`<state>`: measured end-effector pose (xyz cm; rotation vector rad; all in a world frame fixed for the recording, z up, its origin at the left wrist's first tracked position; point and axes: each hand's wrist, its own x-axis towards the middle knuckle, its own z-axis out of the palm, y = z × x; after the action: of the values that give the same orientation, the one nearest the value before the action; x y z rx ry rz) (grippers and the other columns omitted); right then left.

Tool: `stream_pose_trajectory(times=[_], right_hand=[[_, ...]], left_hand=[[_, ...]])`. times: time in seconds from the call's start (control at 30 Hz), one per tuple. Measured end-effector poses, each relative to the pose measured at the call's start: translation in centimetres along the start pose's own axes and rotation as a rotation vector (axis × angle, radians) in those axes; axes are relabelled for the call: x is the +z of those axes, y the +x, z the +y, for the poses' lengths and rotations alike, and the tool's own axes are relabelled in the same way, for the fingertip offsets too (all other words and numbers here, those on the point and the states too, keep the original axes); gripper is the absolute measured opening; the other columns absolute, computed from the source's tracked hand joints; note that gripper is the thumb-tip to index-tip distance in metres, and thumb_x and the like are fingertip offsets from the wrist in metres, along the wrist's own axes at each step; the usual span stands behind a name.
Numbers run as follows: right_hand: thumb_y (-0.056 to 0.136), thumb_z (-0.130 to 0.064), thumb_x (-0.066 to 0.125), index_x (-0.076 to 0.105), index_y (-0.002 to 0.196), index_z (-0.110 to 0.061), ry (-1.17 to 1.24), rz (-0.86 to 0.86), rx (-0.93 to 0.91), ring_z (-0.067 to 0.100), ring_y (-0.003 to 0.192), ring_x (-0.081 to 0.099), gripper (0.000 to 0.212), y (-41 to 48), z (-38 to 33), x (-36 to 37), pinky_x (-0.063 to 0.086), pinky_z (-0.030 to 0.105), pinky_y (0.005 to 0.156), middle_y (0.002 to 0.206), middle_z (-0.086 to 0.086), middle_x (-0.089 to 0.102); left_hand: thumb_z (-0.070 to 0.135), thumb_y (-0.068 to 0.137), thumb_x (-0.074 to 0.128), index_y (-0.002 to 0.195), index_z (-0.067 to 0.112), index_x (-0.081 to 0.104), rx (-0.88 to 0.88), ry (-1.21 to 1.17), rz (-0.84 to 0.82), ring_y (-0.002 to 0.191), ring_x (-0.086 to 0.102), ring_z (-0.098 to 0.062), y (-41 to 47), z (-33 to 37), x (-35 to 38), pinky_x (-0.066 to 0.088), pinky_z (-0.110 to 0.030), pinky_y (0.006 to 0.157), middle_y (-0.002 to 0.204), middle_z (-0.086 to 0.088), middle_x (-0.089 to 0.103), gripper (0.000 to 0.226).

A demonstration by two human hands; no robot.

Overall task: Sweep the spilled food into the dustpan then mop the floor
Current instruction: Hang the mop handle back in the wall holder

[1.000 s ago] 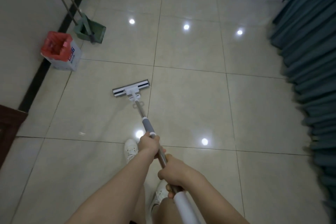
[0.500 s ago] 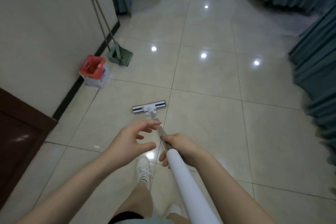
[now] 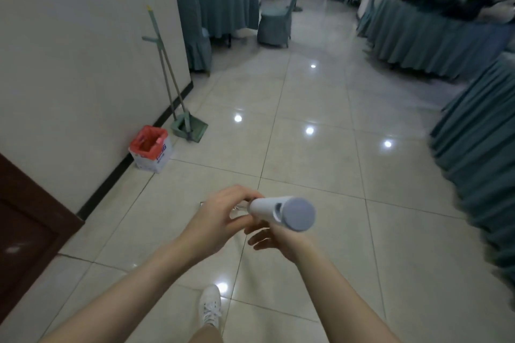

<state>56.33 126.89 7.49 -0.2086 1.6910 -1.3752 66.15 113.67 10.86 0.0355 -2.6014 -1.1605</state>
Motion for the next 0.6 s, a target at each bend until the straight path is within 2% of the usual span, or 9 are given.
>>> stream_pose_trajectory(times=[0.1, 0.17, 0.3, 0.37, 0.43, 0.5, 0.6], right_hand=[[0.099, -0.018, 0.047, 0.063, 0.122, -0.026, -0.124, 0.113, -0.208, 0.018, 0.065, 0.063, 0.029, 1.2, -1.6, -0.6, 0.05, 0.028, 0.057, 0.084, 0.003, 0.065], [0.097, -0.014, 0.051, 0.059, 0.127, -0.035, -0.238, 0.174, -0.35, 0.013, 0.071, 0.06, 0.037, 2.5, -3.3, -0.7, 0.047, 0.023, 0.061, 0.086, -0.005, 0.062], [0.096, -0.017, 0.059, 0.048, 0.142, -0.024, -0.42, 0.26, -0.5, 0.001, 0.084, 0.056, 0.048, 5.4, -7.0, -0.8, 0.046, 0.007, 0.065, 0.119, 0.004, 0.055], [0.094, -0.019, 0.063, 0.044, 0.145, -0.027, -0.45, 0.272, -0.535, 0.002, 0.097, 0.055, 0.055, 7.3, -8.8, -0.6, 0.048, 0.011, 0.079, 0.126, 0.0, 0.051], [0.092, -0.02, 0.066, 0.043, 0.146, -0.029, -0.472, 0.268, -0.599, 0.005, 0.109, 0.054, 0.059, 9.3, -10.5, -0.1, 0.048, 0.022, 0.094, 0.129, -0.005, 0.051], [0.091, -0.021, 0.067, 0.044, 0.145, -0.027, -0.501, 0.266, -0.686, 0.005, 0.112, 0.055, 0.059, 12.0, -12.6, 0.5, 0.049, 0.027, 0.097, 0.129, -0.008, 0.054], [0.09, -0.019, 0.067, 0.048, 0.141, -0.026, -0.454, 0.291, -0.738, 0.004, 0.111, 0.056, 0.055, 16.3, -16.2, 1.3, 0.05, 0.027, 0.097, 0.126, -0.009, 0.059]], left_hand=[[0.022, 0.086, 0.07, 0.105, 0.039, 0.061, -0.04, -0.058, 0.071, 0.102, 0.058, -0.003, 3.2, -0.1, -1.5, 0.043, -0.013, 0.082, 0.101, 0.02, 0.062, 0.027], [0.023, 0.087, 0.068, 0.104, 0.039, 0.061, -0.061, -0.074, 0.096, 0.103, 0.059, -0.002, 5.5, -0.3, -2.6, 0.046, -0.018, 0.085, 0.101, 0.02, 0.063, 0.024], [0.031, 0.09, 0.063, 0.108, 0.038, 0.06, -0.101, -0.067, 0.128, 0.104, 0.057, 0.006, 9.9, -1.1, -5.0, 0.046, -0.019, 0.086, 0.105, 0.023, 0.062, 0.019], [0.035, 0.092, 0.061, 0.109, 0.041, 0.057, -0.114, -0.046, 0.151, 0.103, 0.057, 0.009, 12.0, -2.2, -6.1, 0.048, -0.02, 0.087, 0.104, 0.025, 0.062, 0.019], [0.036, 0.092, 0.059, 0.111, 0.042, 0.055, -0.121, -0.026, 0.193, 0.103, 0.057, 0.007, 14.4, -3.4, -7.4, 0.048, -0.021, 0.088, 0.104, 0.023, 0.062, 0.02], [0.034, 0.093, 0.057, 0.115, 0.039, 0.052, -0.121, -0.012, 0.235, 0.102, 0.058, 0.005, 17.0, -4.7, -8.8, 0.048, -0.021, 0.087, 0.107, 0.018, 0.062, 0.023], [0.031, 0.094, 0.055, 0.12, 0.032, 0.052, -0.112, -0.013, 0.315, 0.099, 0.06, 0.002, 21.1, -6.5, -11.1, 0.052, -0.023, 0.086, 0.106, 0.014, 0.063, 0.026]])
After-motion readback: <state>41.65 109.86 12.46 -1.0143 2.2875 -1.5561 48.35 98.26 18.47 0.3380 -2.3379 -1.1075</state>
